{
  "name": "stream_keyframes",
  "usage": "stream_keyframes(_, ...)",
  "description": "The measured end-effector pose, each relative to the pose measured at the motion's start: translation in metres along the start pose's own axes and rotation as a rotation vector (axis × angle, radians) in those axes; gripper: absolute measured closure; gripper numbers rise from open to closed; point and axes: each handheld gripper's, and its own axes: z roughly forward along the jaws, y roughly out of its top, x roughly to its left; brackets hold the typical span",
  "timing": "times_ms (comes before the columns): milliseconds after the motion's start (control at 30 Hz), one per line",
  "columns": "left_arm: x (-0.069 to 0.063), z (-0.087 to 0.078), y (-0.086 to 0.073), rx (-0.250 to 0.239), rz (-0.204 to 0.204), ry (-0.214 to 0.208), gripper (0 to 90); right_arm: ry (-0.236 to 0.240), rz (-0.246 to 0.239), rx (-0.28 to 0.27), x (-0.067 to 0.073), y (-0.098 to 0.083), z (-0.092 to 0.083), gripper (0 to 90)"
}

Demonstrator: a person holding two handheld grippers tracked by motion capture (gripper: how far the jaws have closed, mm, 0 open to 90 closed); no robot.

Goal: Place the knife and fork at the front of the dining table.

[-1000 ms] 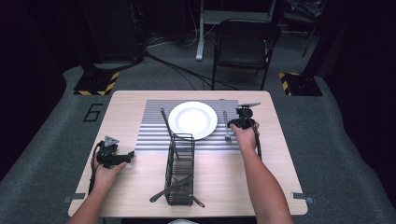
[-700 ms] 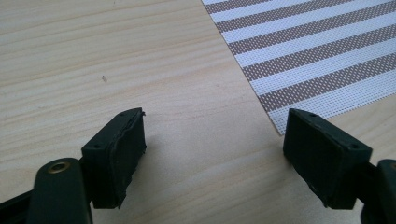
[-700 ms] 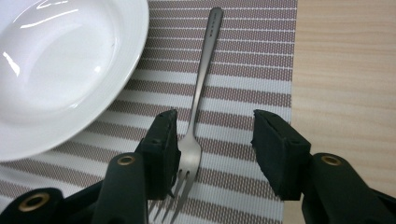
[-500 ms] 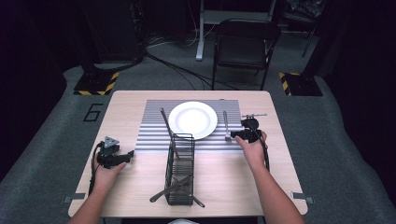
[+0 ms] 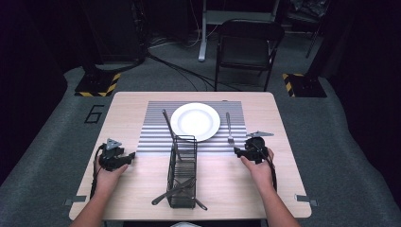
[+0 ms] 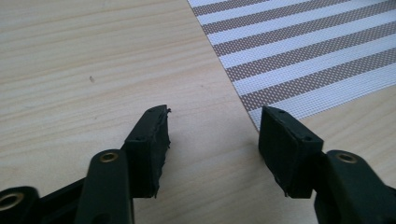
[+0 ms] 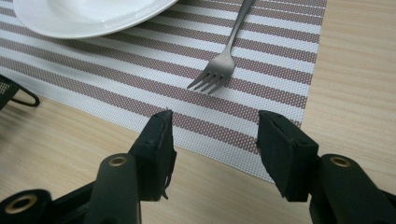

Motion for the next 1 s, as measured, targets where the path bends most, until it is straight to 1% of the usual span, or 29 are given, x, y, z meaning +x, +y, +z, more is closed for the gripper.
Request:
stream_keyframes(33,-0.001,-0.001,0.001,0.013,-0.003,-0.005,44.8,0.001,-0.006,0.001,0.001,-0.001,0.0,45.8)
stream_keyframes(100,-0.003,-0.001,0.001,0.009,-0.015,-0.006,46.1,0.02,-0.023,0.006,0.003,-0.003,0.002,45.7)
stream_keyframes(133,-0.003,-0.003,0.002,0.017,-0.015,-0.016,46.9,0.023,-0.021,0.01,0.004,-0.004,0.002,45.7)
stream_keyframes(167,-0.005,-0.004,0.003,0.021,-0.014,-0.018,46.9,0.021,-0.032,0.006,0.004,-0.004,0.003,45.7)
stream_keyframes(200,-0.006,-0.005,0.003,0.014,-0.008,-0.016,46.9,0.025,-0.028,0.003,0.005,-0.005,0.003,45.7)
stream_keyframes(267,-0.009,-0.008,0.006,0.018,-0.008,-0.015,46.8,0.023,-0.029,0.003,0.006,-0.005,0.002,45.7)
stream_keyframes(300,-0.01,-0.01,0.007,0.012,-0.005,-0.014,46.8,0.023,-0.039,0.0,0.006,-0.005,0.002,45.7)
stream_keyframes(333,-0.012,-0.012,0.009,0.004,-0.001,-0.019,47.0,0.023,-0.038,0.0,0.007,-0.005,0.002,45.7)
stream_keyframes(367,-0.014,-0.015,0.011,0.008,0.009,-0.034,47.9,0.02,-0.039,0.004,0.007,-0.005,0.002,45.5)
stream_keyframes(400,-0.016,-0.015,0.012,-0.007,0.009,-0.035,49.4,0.021,-0.038,-0.001,0.007,-0.006,0.002,45.3)
stream_keyframes(433,-0.017,-0.017,0.014,0.003,0.016,-0.044,50.0,0.021,-0.038,-0.004,0.007,-0.006,0.002,45.1)
stream_keyframes(467,-0.019,-0.018,0.015,-0.001,0.022,-0.051,50.5,0.021,-0.037,-0.004,0.007,-0.006,0.002,45.1)
stream_keyframes(500,-0.022,-0.019,0.016,-0.006,0.019,-0.055,51.5,0.02,-0.036,-0.007,0.007,-0.006,0.002,45.1)
stream_keyframes(533,-0.023,-0.021,0.019,0.005,0.026,-0.071,51.9,0.022,-0.037,-0.007,0.007,-0.006,0.001,45.1)
stream_keyframes(600,-0.027,-0.023,0.023,0.0,0.026,-0.085,52.2,0.022,-0.028,-0.007,0.007,-0.007,0.001,45.1)
stream_keyframes(633,-0.029,-0.025,0.026,0.004,0.029,-0.098,52.6,0.024,-0.026,-0.006,0.006,-0.007,0.001,45.1)
stream_keyframes(700,-0.034,-0.028,0.031,-0.01,0.027,-0.115,52.9,0.025,-0.031,-0.01,0.005,-0.007,0.001,45.1)
stream_keyframes(800,-0.042,-0.034,0.04,0.0,0.046,-0.141,55.1,0.027,-0.02,-0.013,0.005,-0.007,0.001,45.0)
stream_keyframes(867,-0.048,-0.039,0.047,-0.002,0.059,-0.157,56.7,0.023,-0.021,-0.012,0.004,-0.007,0.0,44.9)
stream_keyframes(900,-0.048,-0.039,0.047,-0.002,0.059,-0.157,57.3,0.023,-0.021,-0.012,0.004,-0.007,0.0,44.9)
stream_keyframes(933,-0.051,-0.041,0.051,-0.007,0.067,-0.16,57.3,0.022,-0.022,-0.014,0.003,-0.007,0.0,44.8)
stream_keyframes(1000,-0.058,-0.047,0.06,-0.006,0.068,-0.183,58.2,0.022,-0.02,-0.014,0.003,-0.007,0.0,44.8)
